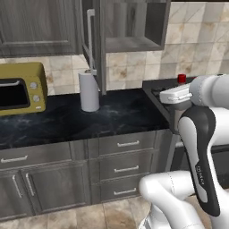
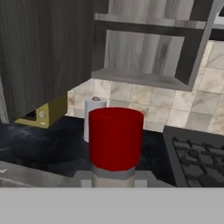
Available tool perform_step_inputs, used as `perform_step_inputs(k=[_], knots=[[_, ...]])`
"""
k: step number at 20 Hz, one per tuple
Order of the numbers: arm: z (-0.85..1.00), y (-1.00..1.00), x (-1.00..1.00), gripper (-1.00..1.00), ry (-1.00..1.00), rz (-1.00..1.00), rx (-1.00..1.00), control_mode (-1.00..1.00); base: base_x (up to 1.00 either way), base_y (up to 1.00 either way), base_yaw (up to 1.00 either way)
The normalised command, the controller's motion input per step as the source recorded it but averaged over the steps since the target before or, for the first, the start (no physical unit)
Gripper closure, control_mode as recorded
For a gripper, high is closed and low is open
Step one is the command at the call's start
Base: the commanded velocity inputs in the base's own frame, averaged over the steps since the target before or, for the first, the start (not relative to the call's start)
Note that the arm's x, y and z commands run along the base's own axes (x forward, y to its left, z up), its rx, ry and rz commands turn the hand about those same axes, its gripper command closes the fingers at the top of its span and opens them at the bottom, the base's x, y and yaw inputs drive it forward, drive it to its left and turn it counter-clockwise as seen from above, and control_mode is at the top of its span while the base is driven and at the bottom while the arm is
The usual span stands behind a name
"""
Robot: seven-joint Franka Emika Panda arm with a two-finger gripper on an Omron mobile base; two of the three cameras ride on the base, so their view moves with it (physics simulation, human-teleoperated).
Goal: Sort all alcoholic drinks to one cabinet, and non-alcoholic drinks to the other.
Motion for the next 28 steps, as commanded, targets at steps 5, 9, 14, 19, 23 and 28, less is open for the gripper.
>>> perform_step_inputs(k=[5,9,14,19,23,28], knots=[[0.0,0.0,0.0,1.0,0.0,0.0,0.0,1.0,0.47,0.0,0.0],[0.0,0.0,0.0,1.0,0.0,0.0,0.0,1.0,0.57,0.01,0.0],[0.0,0.0,0.0,1.0,0.0,0.0,0.0,1.0,0.72,0.0,0.0],[0.0,0.0,0.0,1.0,0.0,0.0,0.0,1.0,0.7,0.0,0.0],[0.0,0.0,0.0,1.0,0.0,0.0,0.0,1.0,0.38,0.0,0.0],[0.0,0.0,0.0,1.0,0.0,0.0,0.0,1.0,0.01,0.0,0.0]])
